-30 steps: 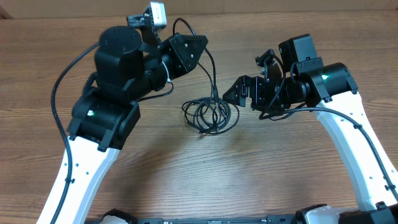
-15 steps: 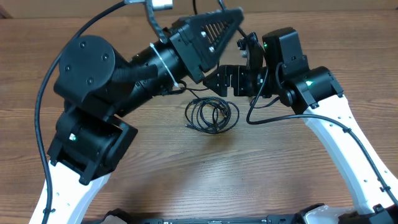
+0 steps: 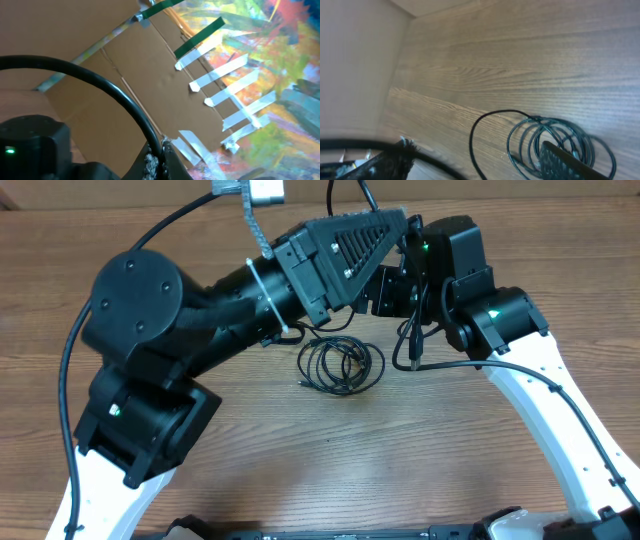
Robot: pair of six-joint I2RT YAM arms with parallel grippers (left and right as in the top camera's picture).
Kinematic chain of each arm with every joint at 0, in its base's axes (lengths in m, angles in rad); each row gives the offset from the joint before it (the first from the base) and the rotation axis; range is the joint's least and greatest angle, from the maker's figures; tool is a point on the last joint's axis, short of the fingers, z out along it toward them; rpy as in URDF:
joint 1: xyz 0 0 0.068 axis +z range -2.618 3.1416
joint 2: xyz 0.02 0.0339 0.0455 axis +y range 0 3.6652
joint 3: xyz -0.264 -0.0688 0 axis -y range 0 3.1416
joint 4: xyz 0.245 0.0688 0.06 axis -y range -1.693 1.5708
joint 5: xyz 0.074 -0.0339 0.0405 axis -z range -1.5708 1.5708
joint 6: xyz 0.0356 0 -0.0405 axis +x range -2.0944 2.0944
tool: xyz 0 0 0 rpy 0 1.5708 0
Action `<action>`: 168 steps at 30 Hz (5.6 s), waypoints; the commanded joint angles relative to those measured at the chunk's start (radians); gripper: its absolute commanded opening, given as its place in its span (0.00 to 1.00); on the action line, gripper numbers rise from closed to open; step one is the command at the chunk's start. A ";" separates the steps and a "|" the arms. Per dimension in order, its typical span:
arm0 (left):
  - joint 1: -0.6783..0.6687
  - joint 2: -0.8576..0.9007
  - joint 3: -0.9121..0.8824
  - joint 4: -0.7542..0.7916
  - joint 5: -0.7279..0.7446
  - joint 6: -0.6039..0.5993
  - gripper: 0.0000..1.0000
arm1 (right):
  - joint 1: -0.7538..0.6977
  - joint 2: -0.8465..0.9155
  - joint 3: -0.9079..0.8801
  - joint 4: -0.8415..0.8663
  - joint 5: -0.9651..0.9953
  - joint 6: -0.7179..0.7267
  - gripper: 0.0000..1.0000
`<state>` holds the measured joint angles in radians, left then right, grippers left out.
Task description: Untangle cables
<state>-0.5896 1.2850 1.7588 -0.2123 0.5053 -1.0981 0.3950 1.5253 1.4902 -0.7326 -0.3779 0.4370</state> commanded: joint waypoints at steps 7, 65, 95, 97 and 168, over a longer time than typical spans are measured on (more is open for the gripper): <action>-0.005 -0.043 0.029 0.000 0.008 -0.066 0.04 | 0.003 0.058 0.001 0.017 -0.071 0.005 0.04; 0.055 0.117 0.029 -0.783 -0.433 0.251 0.55 | 0.003 -0.078 0.003 0.150 -0.855 -0.198 0.04; 0.080 0.106 0.034 -0.672 -0.437 0.282 0.05 | 0.003 -0.078 0.003 0.043 -0.746 -0.198 0.10; 0.081 0.091 0.050 -0.623 -0.438 0.352 0.04 | 0.003 -0.077 0.003 -0.040 -0.631 -0.198 0.11; 1.146 0.788 0.324 -0.610 -0.462 0.892 1.00 | 0.003 0.029 0.002 -0.381 -0.157 -0.153 1.00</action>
<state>0.5724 2.0762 2.0701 -0.7609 -0.0338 -0.2386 0.3950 1.5532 1.4895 -1.1042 -0.5419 0.2874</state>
